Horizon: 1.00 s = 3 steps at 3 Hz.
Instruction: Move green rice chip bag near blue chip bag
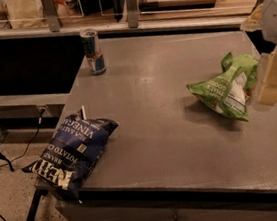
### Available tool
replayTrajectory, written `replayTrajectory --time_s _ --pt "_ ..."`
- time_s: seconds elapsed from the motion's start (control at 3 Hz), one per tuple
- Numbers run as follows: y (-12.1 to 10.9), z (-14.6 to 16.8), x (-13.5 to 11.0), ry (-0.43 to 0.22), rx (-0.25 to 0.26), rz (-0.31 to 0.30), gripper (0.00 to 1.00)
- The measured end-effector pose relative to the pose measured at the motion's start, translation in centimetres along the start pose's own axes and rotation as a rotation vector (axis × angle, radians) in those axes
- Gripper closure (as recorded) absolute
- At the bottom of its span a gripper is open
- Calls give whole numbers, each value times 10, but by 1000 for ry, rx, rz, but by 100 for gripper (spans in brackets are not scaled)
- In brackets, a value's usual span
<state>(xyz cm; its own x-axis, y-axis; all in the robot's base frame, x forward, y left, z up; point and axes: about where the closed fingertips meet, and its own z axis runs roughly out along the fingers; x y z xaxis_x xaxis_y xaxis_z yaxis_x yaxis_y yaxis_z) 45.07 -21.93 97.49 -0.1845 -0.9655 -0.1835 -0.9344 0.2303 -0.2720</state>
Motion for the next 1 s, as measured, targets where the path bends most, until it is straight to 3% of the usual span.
replayTrajectory --time_s 0.67,1.0 --pt "-39 15 14 7 65 -165 0" --pt "-49 22 24 -14 73 -266 0"
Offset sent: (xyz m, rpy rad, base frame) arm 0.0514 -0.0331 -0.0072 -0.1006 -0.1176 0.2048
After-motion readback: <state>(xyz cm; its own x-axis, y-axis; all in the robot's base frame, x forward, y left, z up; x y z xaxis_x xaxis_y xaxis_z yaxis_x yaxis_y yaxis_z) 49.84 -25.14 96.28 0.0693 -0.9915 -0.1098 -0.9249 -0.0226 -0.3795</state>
